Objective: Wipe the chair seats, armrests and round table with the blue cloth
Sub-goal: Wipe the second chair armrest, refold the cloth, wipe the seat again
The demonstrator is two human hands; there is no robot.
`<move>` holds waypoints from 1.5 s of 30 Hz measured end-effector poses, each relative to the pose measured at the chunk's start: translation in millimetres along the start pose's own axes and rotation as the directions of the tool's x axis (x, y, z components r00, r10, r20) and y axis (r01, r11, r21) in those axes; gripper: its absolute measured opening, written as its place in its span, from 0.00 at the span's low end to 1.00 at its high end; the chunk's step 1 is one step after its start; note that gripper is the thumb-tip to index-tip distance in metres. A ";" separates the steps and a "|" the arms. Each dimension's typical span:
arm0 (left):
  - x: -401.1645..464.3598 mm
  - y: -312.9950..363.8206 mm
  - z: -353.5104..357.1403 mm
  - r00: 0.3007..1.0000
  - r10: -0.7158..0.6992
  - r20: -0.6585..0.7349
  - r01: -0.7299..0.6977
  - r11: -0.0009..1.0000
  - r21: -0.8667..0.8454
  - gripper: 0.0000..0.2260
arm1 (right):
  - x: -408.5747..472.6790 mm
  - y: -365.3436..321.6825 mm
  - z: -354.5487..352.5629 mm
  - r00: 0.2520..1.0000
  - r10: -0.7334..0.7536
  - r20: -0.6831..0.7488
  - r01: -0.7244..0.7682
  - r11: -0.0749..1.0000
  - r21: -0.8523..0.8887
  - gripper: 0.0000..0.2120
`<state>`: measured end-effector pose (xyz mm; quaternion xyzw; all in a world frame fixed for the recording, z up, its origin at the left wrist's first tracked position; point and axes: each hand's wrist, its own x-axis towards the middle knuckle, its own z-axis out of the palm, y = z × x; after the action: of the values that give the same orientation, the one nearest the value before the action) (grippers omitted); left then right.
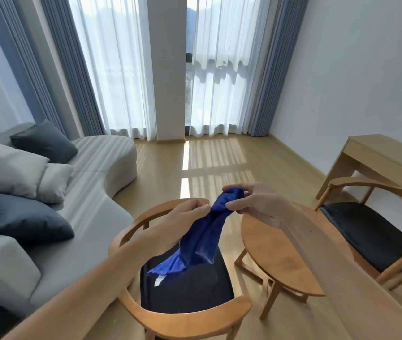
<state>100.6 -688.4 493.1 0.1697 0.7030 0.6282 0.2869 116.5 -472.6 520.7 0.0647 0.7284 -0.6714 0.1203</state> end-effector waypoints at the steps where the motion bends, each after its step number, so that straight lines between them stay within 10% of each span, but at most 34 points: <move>1: -0.8 3.3 -5.5 1.000 0.011 -0.016 -0.011 1.000 0.008 0.08 | 0.1 -0.3 0.8 1.000 -0.009 0.022 0.009 1.000 -0.011 0.20; 6: -3.4 31.0 -55.9 0.942 0.188 -0.277 -0.057 0.905 0.421 0.12 | -2.4 -11.3 -2.1 0.991 -0.122 0.050 0.132 0.931 -0.342 0.18; 12: -23.0 50.9 -100.7 0.959 0.276 -0.060 -0.096 0.519 0.849 0.06 | 4.6 -7.1 1.2 0.933 -0.359 0.002 0.223 0.574 -0.788 0.06; 24: -23.5 46.4 -121.6 0.967 0.253 -0.020 -0.093 0.427 0.899 0.11 | 4.1 10.7 -11.6 0.974 -0.182 0.138 0.204 0.423 -0.883 0.16; 33: -26.5 68.0 -129.7 0.952 0.295 -0.076 -0.057 0.417 0.907 0.08 | 7.0 30.2 -1.9 0.823 -0.508 -0.255 0.062 0.527 -0.848 0.07; 45: -22.6 39.4 -162.1 0.901 0.435 0.010 -0.043 0.066 0.997 0.15 | -4.1 13.9 -19.0 0.900 -0.420 0.111 0.295 0.403 -0.866 0.08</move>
<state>13.4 -823.3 543.5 0.3360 0.9330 0.0561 -0.1161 122.3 -452.2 509.8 -0.1205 0.9671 -0.2167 -0.0562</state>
